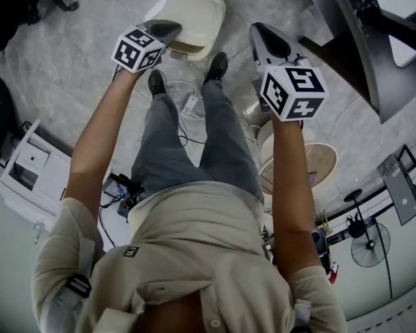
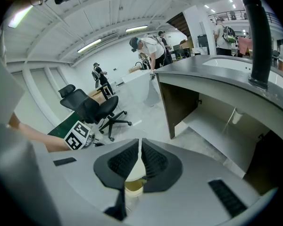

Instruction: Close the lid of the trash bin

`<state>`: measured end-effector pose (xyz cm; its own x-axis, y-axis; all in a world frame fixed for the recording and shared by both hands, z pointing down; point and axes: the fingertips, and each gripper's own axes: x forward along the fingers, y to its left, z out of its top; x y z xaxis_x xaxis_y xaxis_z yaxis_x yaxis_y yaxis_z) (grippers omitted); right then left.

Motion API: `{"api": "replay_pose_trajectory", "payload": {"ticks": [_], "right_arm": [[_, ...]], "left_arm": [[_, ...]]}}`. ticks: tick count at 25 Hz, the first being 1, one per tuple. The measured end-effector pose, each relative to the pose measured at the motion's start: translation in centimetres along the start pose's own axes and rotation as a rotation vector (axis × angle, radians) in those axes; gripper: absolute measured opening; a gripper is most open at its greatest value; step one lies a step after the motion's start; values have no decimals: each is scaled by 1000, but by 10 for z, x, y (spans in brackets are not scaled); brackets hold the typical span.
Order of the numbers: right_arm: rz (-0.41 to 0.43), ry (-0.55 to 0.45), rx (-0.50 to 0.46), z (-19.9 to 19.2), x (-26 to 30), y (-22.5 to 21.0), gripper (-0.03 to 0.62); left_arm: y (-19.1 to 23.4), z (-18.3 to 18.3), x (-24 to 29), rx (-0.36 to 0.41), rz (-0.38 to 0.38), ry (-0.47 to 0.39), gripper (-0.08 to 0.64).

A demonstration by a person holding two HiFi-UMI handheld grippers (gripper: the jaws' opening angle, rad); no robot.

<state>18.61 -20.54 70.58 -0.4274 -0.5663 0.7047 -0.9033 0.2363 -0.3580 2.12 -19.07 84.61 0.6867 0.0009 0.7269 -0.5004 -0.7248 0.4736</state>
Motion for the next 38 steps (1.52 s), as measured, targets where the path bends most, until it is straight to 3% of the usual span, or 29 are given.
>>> {"api": "replay_pose_trajectory", "payload": {"ticks": [10, 14, 19, 33, 38], "right_arm": [[-4, 53, 0, -27, 20, 4, 28], [-11, 70, 11, -42, 25, -4, 28], [-25, 82, 25, -60, 24, -13, 28], [-20, 84, 38, -67, 25, -8, 28], [-20, 53, 15, -45, 13, 6, 28]], "left_arm": [[14, -106, 48, -75, -13, 198, 15], [24, -132, 69, -128, -3, 227, 15], [30, -152, 90, -128, 7, 271, 15], [38, -157, 100, -122, 26, 304, 15], [27, -130, 78, -74, 8, 277, 15]]}}
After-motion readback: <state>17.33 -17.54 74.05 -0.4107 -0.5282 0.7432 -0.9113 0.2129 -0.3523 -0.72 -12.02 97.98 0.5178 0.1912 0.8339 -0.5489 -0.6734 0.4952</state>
